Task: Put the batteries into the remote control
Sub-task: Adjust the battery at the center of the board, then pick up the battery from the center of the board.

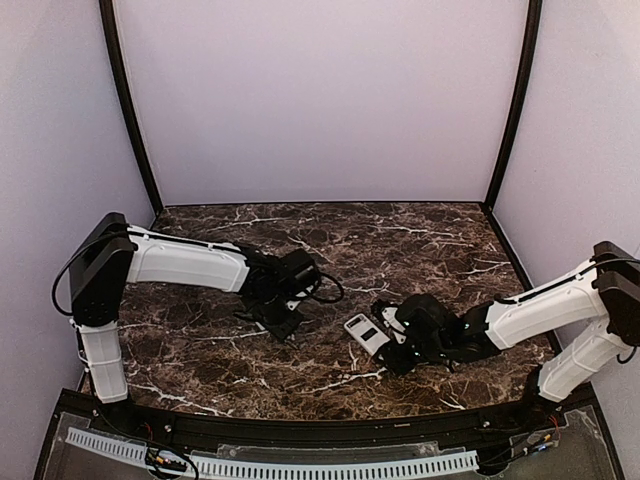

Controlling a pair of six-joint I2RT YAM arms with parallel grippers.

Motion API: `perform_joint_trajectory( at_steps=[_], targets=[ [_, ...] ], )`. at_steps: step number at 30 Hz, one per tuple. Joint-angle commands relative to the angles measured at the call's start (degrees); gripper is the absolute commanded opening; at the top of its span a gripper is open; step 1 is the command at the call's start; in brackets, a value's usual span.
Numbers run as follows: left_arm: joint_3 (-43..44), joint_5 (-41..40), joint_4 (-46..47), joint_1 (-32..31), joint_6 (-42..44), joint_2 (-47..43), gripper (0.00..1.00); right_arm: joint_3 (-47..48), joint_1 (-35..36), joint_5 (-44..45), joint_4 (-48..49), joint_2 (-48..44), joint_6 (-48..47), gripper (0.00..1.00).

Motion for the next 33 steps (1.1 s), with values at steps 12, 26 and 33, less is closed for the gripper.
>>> perform_joint_trajectory(
  at_steps=[12,26,33],
  targets=[
    [-6.66,10.3,3.16,1.28,27.36,-14.72,0.48,-1.9,-0.48,-4.64,-1.02,-1.23,-2.45,0.0],
    [-8.42,24.07,4.38,1.28,50.56,-11.17,0.43,-2.14,-0.39,-5.67,0.3,-1.27,-2.89,0.0],
    [-5.8,22.97,5.1,2.53,56.01,-9.04,0.41,-2.47,-0.36,-5.91,0.61,-1.87,-3.0,0.0]
  ],
)
